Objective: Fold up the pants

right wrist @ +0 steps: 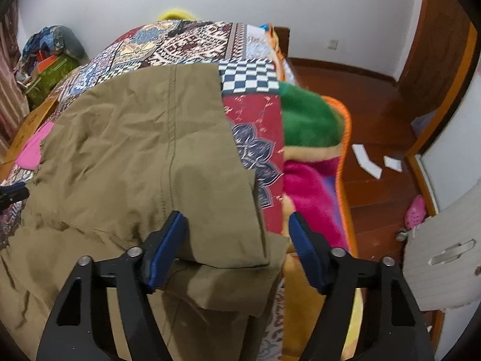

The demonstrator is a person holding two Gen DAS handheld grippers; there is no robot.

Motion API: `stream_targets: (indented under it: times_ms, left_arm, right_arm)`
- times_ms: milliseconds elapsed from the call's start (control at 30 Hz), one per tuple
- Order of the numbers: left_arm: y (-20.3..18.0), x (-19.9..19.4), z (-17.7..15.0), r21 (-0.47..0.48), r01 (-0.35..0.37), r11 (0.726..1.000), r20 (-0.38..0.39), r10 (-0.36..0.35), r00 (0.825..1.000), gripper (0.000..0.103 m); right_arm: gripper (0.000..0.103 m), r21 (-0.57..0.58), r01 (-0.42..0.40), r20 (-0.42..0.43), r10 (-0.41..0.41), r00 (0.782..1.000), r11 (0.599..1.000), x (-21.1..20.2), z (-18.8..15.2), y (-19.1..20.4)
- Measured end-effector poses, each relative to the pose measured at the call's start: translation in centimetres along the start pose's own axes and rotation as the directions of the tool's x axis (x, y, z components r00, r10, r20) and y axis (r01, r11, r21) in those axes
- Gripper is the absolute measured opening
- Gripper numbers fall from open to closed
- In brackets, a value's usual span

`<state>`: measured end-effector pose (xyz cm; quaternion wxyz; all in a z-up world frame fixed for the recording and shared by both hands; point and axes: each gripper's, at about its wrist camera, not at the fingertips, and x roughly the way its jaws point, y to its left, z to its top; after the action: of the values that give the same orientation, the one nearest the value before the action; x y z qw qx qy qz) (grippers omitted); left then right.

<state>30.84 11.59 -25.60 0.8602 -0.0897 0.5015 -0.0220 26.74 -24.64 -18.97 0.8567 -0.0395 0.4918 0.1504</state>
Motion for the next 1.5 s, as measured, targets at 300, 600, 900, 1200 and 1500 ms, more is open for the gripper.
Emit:
stream_targets:
  times_ms: [300, 600, 900, 1200, 1500]
  left_arm:
    - [1.0, 0.4, -1.2, -0.067, 0.036, 0.997, -0.036, -0.039, 0.999, 0.037]
    - [0.5, -0.2, -1.1, -0.042, -0.022, 0.999, 0.014, 0.023, 1.000, 0.019]
    - [0.4, -0.2, -0.7, 0.011, -0.081, 0.997, 0.014, 0.080, 0.997, 0.013]
    - [3.1, -3.0, 3.3, -0.034, -0.079, 0.996, 0.115, 0.082, 0.990, 0.046]
    - [6.0, 1.7, 7.3, -0.090, -0.013, 0.996, 0.064, 0.019, 0.998, 0.046]
  right_arm:
    - [0.033, -0.009, -0.029, -0.028, 0.029, 0.999, 1.000, 0.0, 0.0, 0.0]
    - [0.008, 0.016, 0.031, -0.003, -0.031, 1.000, 0.999, 0.2, 0.1, -0.1]
    - [0.008, 0.009, 0.029, -0.029, -0.029, 0.999, 1.000, 0.1, 0.8, -0.1]
    - [0.057, -0.028, 0.064, 0.114, -0.061, 0.992, 0.998, -2.8, 5.0, 0.4]
    - [0.065, -0.098, 0.063, 0.123, -0.051, 0.991, 0.993, 0.3, 10.1, 2.7]
